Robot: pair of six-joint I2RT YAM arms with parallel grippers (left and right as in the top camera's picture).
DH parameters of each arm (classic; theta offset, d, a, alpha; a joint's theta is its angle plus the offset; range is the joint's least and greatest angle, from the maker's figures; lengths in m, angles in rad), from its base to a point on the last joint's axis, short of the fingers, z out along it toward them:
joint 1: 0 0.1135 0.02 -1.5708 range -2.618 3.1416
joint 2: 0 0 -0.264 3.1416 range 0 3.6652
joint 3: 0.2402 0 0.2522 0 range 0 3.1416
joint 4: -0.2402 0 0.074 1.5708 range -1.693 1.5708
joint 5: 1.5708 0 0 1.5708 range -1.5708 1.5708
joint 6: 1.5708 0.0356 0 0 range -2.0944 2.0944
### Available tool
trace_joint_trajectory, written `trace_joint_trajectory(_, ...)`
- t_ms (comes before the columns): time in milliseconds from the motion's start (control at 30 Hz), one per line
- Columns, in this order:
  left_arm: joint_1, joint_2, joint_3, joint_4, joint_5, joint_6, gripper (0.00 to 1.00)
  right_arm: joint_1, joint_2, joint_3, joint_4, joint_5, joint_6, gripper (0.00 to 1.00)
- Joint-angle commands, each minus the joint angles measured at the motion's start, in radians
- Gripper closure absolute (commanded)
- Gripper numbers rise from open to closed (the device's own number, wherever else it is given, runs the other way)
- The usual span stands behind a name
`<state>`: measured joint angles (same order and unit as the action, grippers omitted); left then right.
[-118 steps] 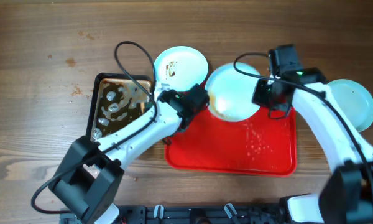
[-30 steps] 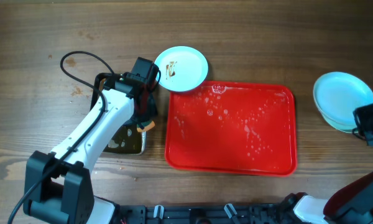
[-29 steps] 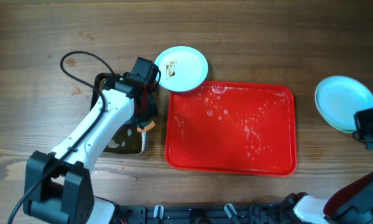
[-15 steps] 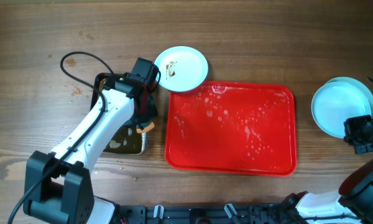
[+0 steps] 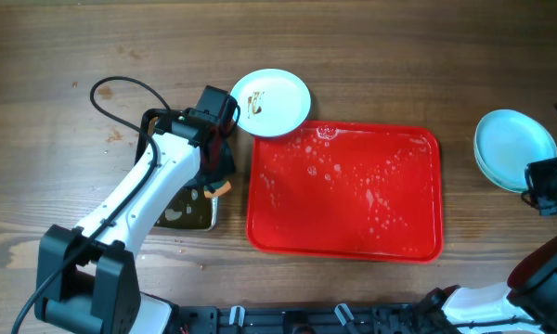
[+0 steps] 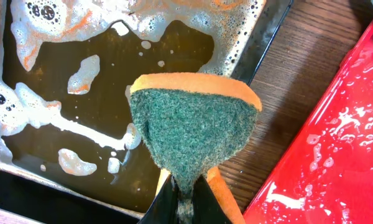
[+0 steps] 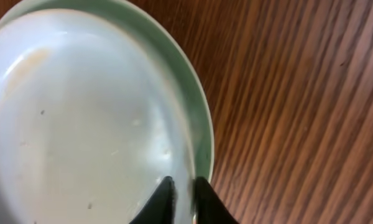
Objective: Clean dirty plates on tray and stack at the side
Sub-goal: 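Release the stacked plate and move the right gripper back over the red tray, then grasp the rim of the left-rear white plate with the right gripper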
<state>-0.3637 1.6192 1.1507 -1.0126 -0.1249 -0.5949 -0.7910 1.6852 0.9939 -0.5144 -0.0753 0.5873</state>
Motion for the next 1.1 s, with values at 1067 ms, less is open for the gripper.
trace_joint_trajectory(1067,0.310,-0.009,-0.008,0.029,0.002,0.173,0.96,1.176,0.218,0.253,0.022,-0.248,0.180,0.00)
